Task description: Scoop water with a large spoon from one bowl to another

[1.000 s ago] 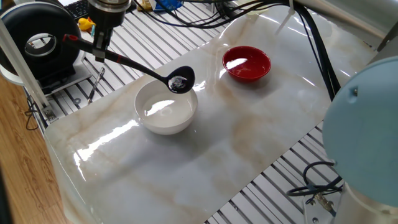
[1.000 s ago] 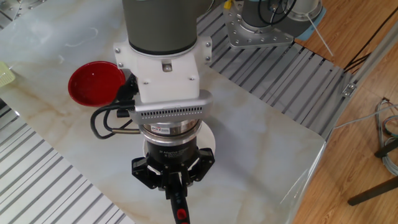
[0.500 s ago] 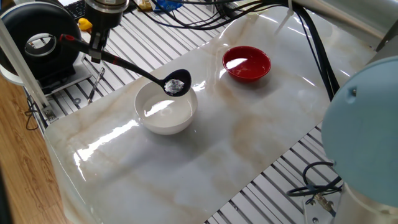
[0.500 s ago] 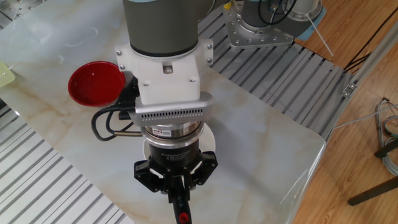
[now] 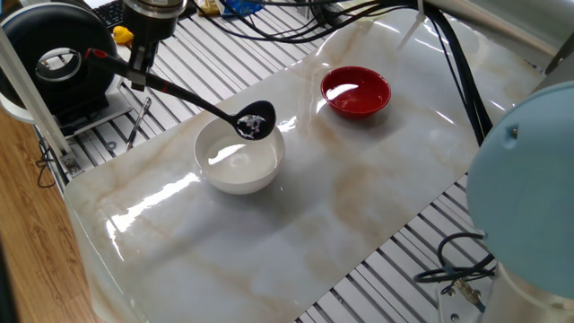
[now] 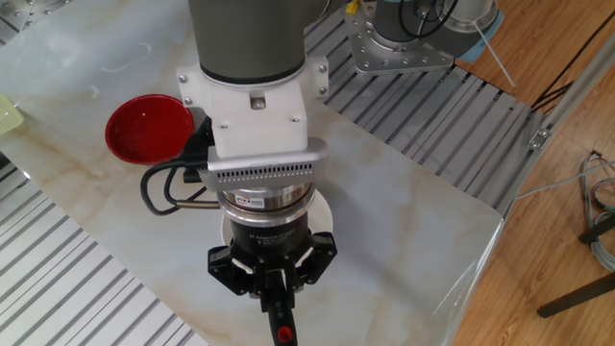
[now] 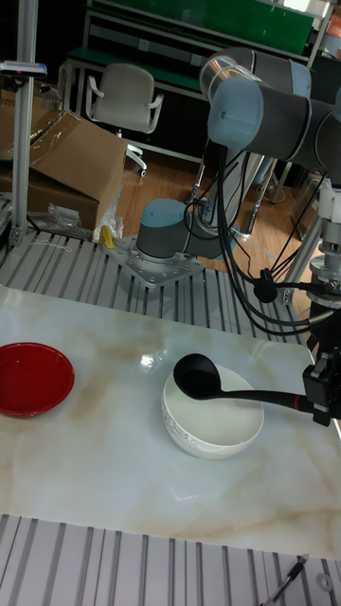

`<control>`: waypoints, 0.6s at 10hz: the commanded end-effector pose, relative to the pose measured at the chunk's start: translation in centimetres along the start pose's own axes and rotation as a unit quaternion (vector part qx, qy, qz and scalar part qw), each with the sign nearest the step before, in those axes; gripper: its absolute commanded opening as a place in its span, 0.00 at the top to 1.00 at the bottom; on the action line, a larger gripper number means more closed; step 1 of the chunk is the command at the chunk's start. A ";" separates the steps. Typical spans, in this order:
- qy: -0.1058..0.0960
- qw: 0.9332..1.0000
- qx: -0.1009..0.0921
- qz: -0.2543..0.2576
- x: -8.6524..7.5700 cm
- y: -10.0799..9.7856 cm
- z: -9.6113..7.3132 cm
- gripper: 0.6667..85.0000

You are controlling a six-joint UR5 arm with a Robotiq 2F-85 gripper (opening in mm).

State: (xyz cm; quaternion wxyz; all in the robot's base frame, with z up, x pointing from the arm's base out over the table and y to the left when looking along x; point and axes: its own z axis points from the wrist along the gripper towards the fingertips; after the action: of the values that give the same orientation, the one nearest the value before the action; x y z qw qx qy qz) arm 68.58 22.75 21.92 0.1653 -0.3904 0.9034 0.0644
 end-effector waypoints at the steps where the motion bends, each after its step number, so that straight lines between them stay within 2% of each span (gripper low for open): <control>1: 0.001 1.000 -0.002 0.002 0.3 0.0 -0.4 0.99; 6: 0.001 1.000 0.000 0.002 0.5 -0.2 -0.2 0.99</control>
State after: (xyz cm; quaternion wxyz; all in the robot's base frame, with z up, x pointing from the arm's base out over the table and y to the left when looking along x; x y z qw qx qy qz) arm 68.36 22.33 21.82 0.1620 -0.3889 0.9049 0.0603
